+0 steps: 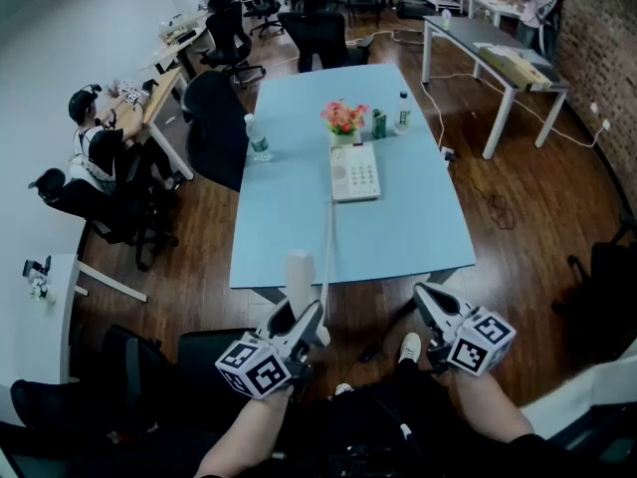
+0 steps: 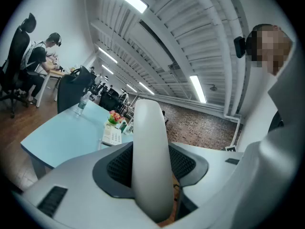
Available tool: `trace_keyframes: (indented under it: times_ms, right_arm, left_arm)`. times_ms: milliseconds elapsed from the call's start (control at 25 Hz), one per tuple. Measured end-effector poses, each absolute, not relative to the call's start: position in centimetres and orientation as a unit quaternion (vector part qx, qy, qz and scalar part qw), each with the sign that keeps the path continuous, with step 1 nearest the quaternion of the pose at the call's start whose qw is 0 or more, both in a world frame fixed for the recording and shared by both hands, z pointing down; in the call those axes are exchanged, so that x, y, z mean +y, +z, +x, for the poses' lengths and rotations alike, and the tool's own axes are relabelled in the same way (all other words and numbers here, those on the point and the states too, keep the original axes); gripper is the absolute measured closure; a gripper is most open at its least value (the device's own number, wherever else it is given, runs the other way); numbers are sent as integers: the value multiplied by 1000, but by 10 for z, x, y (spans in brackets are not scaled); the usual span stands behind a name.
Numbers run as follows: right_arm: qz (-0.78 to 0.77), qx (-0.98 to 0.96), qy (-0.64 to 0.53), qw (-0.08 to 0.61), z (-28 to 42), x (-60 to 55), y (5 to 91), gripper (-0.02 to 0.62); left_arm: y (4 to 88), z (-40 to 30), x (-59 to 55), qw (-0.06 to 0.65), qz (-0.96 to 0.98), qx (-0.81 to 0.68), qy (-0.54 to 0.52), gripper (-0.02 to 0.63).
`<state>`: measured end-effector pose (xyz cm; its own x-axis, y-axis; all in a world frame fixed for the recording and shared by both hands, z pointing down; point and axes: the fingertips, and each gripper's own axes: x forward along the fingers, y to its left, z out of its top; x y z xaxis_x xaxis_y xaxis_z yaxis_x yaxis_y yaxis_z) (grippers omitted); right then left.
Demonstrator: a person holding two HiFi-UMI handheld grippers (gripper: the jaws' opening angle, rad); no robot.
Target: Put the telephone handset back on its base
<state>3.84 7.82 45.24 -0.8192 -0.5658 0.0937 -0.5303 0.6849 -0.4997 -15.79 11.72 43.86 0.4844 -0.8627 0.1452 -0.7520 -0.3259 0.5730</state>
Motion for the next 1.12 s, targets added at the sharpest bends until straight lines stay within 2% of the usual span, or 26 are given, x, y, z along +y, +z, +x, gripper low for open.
trace_keyframes:
  times_ms: [640, 1120]
  right_arm:
    - [-193, 941, -274, 42, 106, -59, 450, 577]
    - [-195, 937, -287, 38, 102, -92, 466, 577]
  left_arm:
    - [435, -87, 0, 276, 746, -594, -117, 397]
    - [453, -96, -38, 281, 735, -611, -88, 397]
